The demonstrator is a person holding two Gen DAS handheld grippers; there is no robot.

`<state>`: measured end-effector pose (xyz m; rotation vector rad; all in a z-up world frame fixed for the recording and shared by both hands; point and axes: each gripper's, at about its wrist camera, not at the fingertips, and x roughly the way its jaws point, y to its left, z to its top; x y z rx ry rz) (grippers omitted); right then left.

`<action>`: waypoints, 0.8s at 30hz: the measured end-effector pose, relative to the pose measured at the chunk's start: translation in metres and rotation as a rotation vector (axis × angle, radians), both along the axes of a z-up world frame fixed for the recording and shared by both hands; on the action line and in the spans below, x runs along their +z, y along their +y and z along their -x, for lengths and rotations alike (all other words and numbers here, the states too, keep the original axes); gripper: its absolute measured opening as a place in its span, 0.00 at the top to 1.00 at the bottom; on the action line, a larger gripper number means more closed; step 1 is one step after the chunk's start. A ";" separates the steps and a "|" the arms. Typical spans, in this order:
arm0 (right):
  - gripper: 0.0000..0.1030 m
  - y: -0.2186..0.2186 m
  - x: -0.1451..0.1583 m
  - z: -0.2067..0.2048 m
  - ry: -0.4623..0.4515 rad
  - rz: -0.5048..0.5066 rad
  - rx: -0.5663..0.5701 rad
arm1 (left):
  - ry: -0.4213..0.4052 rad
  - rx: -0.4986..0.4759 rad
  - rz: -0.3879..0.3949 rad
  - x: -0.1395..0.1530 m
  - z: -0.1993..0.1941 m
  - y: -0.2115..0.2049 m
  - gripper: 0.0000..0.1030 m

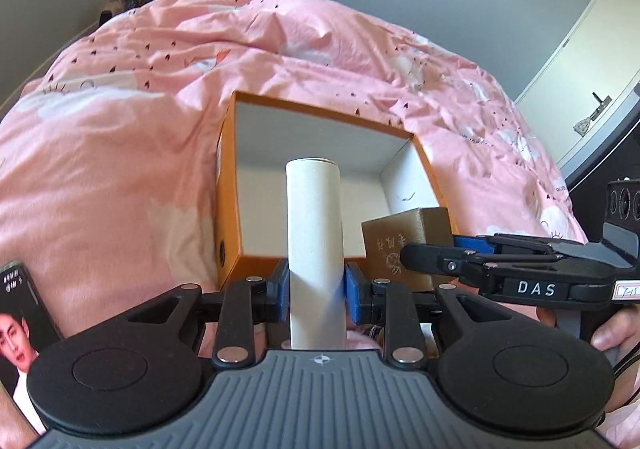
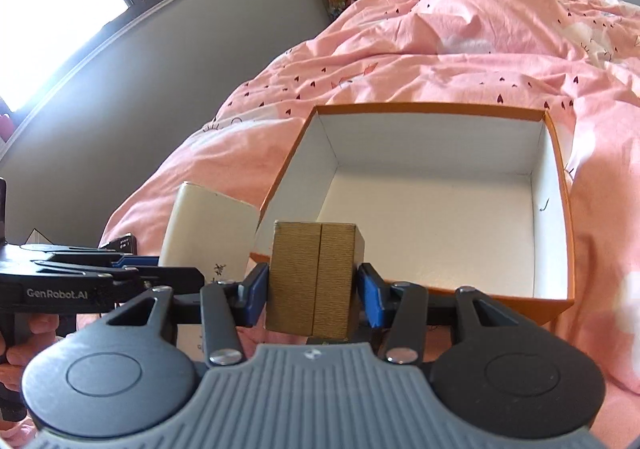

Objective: Organize objects
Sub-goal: 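Lift the glasses case with the left tool while the right carries the tan box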

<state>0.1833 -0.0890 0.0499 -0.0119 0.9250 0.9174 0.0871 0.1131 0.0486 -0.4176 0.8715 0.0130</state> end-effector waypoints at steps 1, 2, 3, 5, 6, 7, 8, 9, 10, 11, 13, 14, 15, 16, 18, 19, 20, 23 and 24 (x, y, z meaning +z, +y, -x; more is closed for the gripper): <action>0.51 -0.002 0.003 -0.004 -0.014 -0.004 -0.011 | -0.023 -0.006 -0.005 0.005 -0.009 -0.003 0.70; 0.51 -0.004 0.006 -0.008 -0.027 -0.008 -0.024 | -0.044 -0.013 -0.011 0.010 -0.019 -0.005 0.70; 0.51 -0.005 0.009 -0.012 -0.038 -0.014 -0.039 | -0.065 -0.017 -0.013 0.014 -0.028 -0.007 0.70; 0.51 -0.008 0.012 -0.023 -0.055 -0.028 -0.068 | -0.090 -0.026 -0.021 0.018 -0.049 -0.008 0.70; 0.51 -0.009 0.013 -0.029 -0.060 -0.032 -0.084 | -0.097 -0.035 -0.025 0.017 -0.059 -0.008 0.70; 0.51 -0.010 0.014 -0.035 -0.068 -0.036 -0.097 | -0.100 -0.042 -0.029 0.015 -0.073 -0.009 0.70; 0.51 -0.010 0.013 -0.041 -0.073 -0.036 -0.110 | -0.095 -0.050 -0.036 0.012 -0.085 -0.010 0.70; 0.51 -0.009 0.012 -0.048 -0.080 -0.030 -0.124 | -0.086 -0.055 -0.042 0.006 -0.098 -0.011 0.70; 0.51 -0.008 0.010 -0.054 -0.090 -0.021 -0.139 | -0.075 -0.060 -0.052 -0.001 -0.110 -0.013 0.70; 0.51 -0.007 0.007 -0.061 -0.103 -0.008 -0.156 | -0.060 -0.068 -0.062 -0.009 -0.121 -0.014 0.70; 0.51 -0.002 -0.004 -0.074 -0.119 0.029 -0.188 | -0.013 -0.078 -0.057 -0.030 -0.141 -0.017 0.70; 0.51 0.000 -0.009 -0.080 -0.118 0.043 -0.200 | 0.011 -0.081 -0.051 -0.041 -0.149 -0.017 0.70; 0.51 0.003 -0.016 -0.086 -0.112 0.055 -0.206 | 0.042 -0.077 -0.043 -0.055 -0.157 -0.017 0.70; 0.51 0.004 -0.023 -0.092 -0.097 0.062 -0.209 | 0.071 -0.076 -0.041 -0.067 -0.162 -0.016 0.70; 0.51 0.008 -0.037 -0.103 -0.059 0.070 -0.210 | 0.120 -0.065 -0.030 -0.087 -0.168 -0.013 0.70; 0.51 0.011 -0.044 -0.107 -0.043 0.075 -0.208 | 0.139 -0.060 -0.024 -0.095 -0.169 -0.012 0.70; 0.51 0.013 -0.050 -0.110 -0.030 0.081 -0.206 | 0.159 -0.054 -0.014 -0.103 -0.170 -0.009 0.70; 0.51 0.021 -0.067 -0.115 -0.004 0.102 -0.194 | 0.193 -0.043 0.003 -0.118 -0.170 -0.003 0.70; 0.51 0.023 -0.072 -0.116 0.004 0.109 -0.189 | 0.203 -0.044 0.005 -0.121 -0.170 -0.002 0.70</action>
